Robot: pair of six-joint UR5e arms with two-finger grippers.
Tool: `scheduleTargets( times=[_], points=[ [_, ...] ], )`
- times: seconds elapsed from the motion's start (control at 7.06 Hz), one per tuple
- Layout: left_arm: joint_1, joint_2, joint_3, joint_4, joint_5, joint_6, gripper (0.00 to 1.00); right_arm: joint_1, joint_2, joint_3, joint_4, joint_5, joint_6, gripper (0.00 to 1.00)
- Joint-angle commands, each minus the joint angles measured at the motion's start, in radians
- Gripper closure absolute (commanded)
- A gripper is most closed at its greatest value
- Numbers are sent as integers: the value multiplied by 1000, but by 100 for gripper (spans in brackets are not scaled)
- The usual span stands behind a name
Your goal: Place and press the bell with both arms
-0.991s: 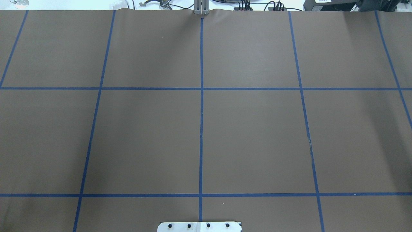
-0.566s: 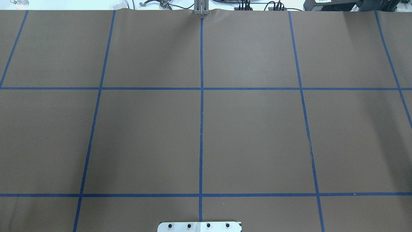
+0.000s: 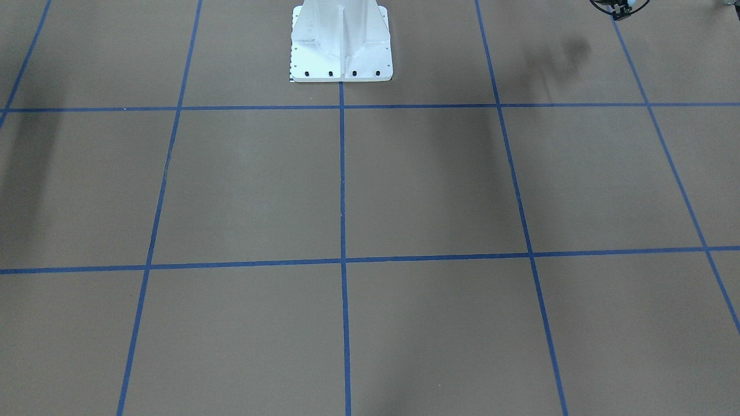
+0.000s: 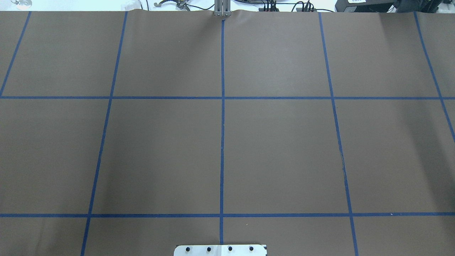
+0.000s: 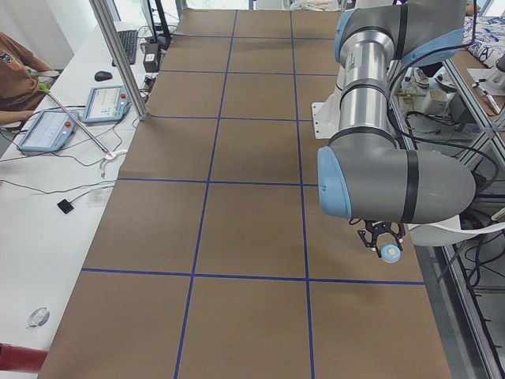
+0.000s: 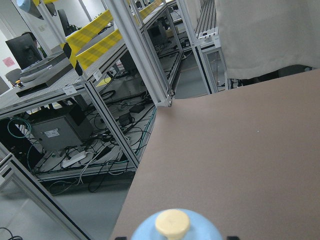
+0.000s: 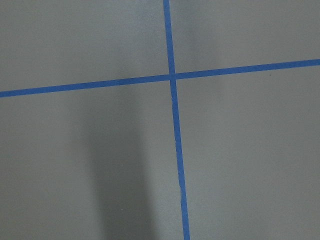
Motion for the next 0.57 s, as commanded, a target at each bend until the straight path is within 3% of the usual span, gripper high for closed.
scheduleTargets(
  times=[0.0, 0.42],
  points=[
    [-11, -16, -60, 21, 9, 3, 100, 0, -1, 0, 0, -1, 0, 0],
    [-69, -121, -82, 24, 121, 5, 100, 0, 0, 0, 0, 1, 0, 0]
  ],
)
